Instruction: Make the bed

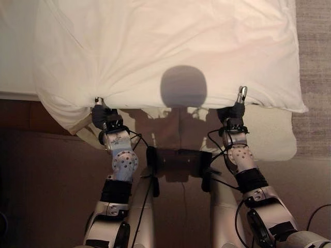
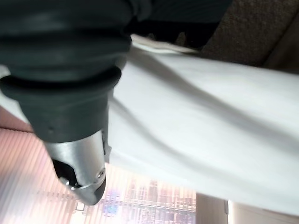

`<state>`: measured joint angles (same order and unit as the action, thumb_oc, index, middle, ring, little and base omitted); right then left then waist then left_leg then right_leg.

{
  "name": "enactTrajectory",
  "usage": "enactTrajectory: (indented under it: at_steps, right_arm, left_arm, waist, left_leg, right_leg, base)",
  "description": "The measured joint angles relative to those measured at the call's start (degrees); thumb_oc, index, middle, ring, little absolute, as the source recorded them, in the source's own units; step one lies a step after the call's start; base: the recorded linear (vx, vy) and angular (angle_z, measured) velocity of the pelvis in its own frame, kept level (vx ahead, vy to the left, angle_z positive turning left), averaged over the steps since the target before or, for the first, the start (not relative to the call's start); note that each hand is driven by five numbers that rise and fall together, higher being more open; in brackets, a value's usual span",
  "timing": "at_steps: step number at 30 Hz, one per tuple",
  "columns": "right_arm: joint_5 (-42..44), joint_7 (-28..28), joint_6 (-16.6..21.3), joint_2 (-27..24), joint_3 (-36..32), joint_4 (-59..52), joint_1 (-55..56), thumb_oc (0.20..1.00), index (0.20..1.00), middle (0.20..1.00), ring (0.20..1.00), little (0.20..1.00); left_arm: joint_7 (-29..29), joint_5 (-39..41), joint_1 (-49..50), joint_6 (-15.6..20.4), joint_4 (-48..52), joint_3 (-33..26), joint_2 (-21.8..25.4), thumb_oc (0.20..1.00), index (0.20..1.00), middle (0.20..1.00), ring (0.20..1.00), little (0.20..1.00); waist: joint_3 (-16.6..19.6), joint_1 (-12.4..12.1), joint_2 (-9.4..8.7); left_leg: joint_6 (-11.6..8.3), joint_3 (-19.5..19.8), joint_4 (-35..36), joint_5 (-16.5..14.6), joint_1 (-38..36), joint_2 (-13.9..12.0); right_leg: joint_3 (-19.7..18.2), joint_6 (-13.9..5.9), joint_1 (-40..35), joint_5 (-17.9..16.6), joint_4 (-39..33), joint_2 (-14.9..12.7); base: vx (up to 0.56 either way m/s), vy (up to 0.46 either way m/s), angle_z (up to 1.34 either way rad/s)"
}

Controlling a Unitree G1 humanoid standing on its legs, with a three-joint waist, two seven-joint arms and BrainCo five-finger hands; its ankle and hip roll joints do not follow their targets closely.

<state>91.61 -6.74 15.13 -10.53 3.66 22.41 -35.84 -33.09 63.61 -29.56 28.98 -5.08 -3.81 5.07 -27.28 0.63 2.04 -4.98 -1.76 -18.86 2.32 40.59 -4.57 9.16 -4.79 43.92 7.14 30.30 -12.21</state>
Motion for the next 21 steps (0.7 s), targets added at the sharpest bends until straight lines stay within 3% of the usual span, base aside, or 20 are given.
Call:
enactTrajectory:
  at_steps: [5,6,8,18,19,20,21]
  right_arm:
    - [-0.17,0.39,0.06,-2.06,-2.14,0.06,0.08,1.000,1.000,1.000,1.000,1.000]
    - [-0.47,0.39,0.06,-2.23,-2.15,0.05,0.07,0.708,0.708,0.708,0.708,0.708]
    - [-0.48,0.39,0.06,-2.22,-2.18,0.05,0.07,0.203,0.203,0.203,0.203,0.203]
    - [-0.57,0.26,0.03,-2.17,-2.16,-1.16,0.08,0.200,0.200,0.200,0.200,0.200]
    - [-0.63,0.21,-0.01,-2.16,-2.15,-1.66,0.07,0.200,0.200,0.200,0.200,0.200]
    - [-0.66,0.14,-0.04,-2.10,-2.15,-2.04,0.06,0.200,0.200,0.200,0.200,0.200]
    - [-0.67,-0.10,-0.04,-1.95,-2.15,-2.57,0.02,0.200,0.200,0.200,0.200,0.200]
  left_arm:
    - [-1.90,-0.03,-0.09,0.01,-1.11,-3.42,0.70,0.200,0.200,0.200,0.200,0.200]
    - [-1.98,-0.04,-0.08,0.01,-1.12,-3.69,0.65,0.200,0.200,0.200,0.200,0.200]
    - [-2.07,-0.06,-0.24,0.01,-1.11,-3.82,0.66,0.200,0.200,0.200,0.200,0.200]
    - [-2.29,-2.01,-0.30,0.02,-1.00,-3.99,0.56,0.200,0.200,0.200,0.200,0.200]
    - [-2.29,-2.01,-0.22,0.02,-1.00,-3.99,0.50,0.282,0.282,0.282,0.282,0.282]
    - [-2.28,-2.00,-0.14,0.03,-1.00,-3.99,0.34,0.526,0.526,0.526,0.526,0.526]
    - [-2.22,-2.00,0.00,0.13,-1.00,-4.05,0.34,0.620,0.620,0.620,0.620,0.620]
  waist:
    - [0.01,0.00,0.01]
    - [0.01,0.05,0.01]
    - [0.01,0.01,0.01]
    - [0.04,-0.01,0.06]
    - [0.04,-0.04,0.06]
    - [0.04,-0.09,0.06]
    - [0.04,-0.12,0.06]
  left_leg:
    - [-0.03,-0.70,0.06,0.01,0.05,-0.08]
    - [-0.04,-0.72,0.07,0.00,0.05,-0.12]
    - [-0.04,-0.76,0.07,0.00,0.06,-0.15]
    - [-0.13,-0.95,-0.08,-0.04,1.25,-0.24]
    - [-0.13,-0.96,-0.10,-0.04,1.43,-0.22]
    - [-0.13,-1.01,-0.10,-0.04,1.42,-0.22]
    - [-0.13,-1.02,-0.09,-0.04,1.41,-0.21]
  right_leg:
    - [-0.58,0.01,0.50,-0.02,0.16,0.06]
    - [-0.59,0.01,0.51,-0.02,0.15,0.10]
    - [-0.59,0.01,0.56,-0.02,0.16,0.12]
    - [-0.67,0.01,1.86,-0.04,0.30,0.20]
    - [-0.68,0.01,2.01,-0.04,0.33,0.19]
    - [-0.67,0.01,2.01,-0.04,0.32,0.18]
    - [-0.69,0.01,2.00,-0.04,0.31,0.15]
  base:
    - [0.01,0.001,-0.04]
    - [0.00,0.000,0.00]
    - [0.00,0.000,0.00]
    - [0.00,0.000,0.00]
    - [0.00,0.000,0.00]
    - [0.00,0.000,0.00]
    - [0.00,0.000,0.00]
